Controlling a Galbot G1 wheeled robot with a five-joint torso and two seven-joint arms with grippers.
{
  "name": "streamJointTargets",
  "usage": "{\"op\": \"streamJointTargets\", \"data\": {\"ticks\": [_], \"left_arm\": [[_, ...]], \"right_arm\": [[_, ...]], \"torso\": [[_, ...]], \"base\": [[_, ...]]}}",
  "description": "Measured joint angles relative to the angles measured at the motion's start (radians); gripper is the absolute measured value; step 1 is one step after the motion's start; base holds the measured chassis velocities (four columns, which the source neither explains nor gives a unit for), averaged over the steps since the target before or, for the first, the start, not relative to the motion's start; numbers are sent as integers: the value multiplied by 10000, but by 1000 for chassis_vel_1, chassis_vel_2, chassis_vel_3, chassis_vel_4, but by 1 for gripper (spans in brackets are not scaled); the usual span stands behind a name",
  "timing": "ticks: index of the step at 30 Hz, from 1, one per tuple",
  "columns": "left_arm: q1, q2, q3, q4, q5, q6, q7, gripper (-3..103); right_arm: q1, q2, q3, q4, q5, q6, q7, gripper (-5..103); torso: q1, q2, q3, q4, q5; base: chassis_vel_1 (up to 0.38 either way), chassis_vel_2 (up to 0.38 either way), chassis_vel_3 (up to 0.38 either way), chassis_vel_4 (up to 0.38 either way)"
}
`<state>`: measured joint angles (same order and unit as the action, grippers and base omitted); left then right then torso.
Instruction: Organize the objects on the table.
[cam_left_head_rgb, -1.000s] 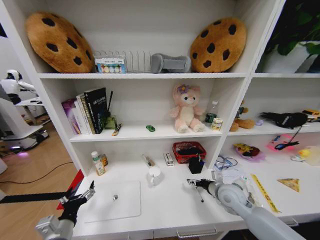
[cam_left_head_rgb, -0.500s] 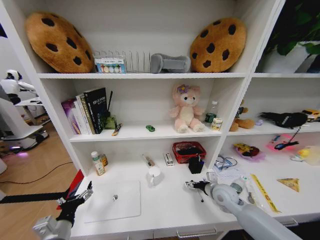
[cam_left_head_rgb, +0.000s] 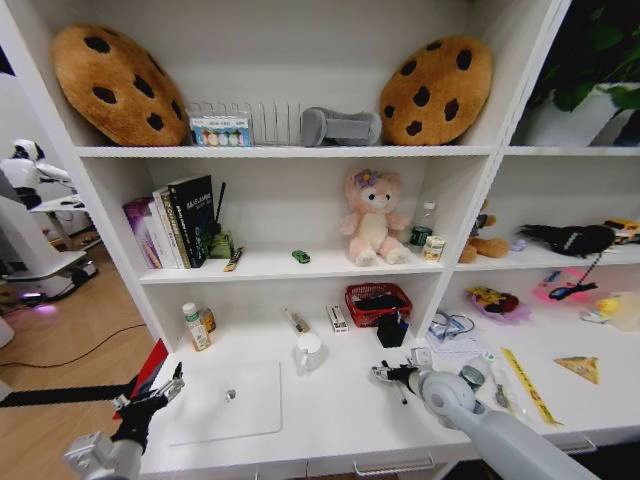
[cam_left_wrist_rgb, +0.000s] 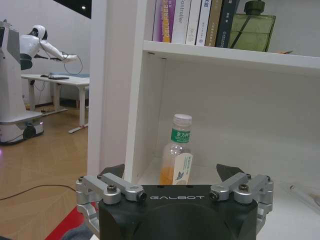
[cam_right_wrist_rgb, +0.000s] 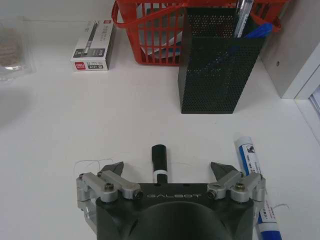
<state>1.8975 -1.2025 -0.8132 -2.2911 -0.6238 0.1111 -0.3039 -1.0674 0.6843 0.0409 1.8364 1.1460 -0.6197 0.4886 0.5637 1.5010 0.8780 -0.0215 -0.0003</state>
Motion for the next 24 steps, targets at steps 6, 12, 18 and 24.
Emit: {"op": "streamJointTargets", "data": {"ticks": [6,12,18,24], "left_arm": [[17,-34,-72,52,-84,-89,10,100],[21,-39,-155,73,-156,-110,20,100],[18,-33,-157,90,-161,-118,21,100],[14,0,-153,91,-157,-119,23,100]], "right_arm": [[256,-88,-321,-12,-17,-87,-7,77],[305,-82,-421,0,6,-101,58,55],[256,-60,-349,5,203,-118,174,33],[16,87,-52,44,561,-181,379,13]], "torso": [[-2,1,-1,2,0],[-2,2,-2,3,0],[-1,1,-1,0,-2],[-2,1,-2,2,0]], "base": [[0,0,0,0],[0,0,0,0],[0,0,0,0],[0,0,0,0]]}}
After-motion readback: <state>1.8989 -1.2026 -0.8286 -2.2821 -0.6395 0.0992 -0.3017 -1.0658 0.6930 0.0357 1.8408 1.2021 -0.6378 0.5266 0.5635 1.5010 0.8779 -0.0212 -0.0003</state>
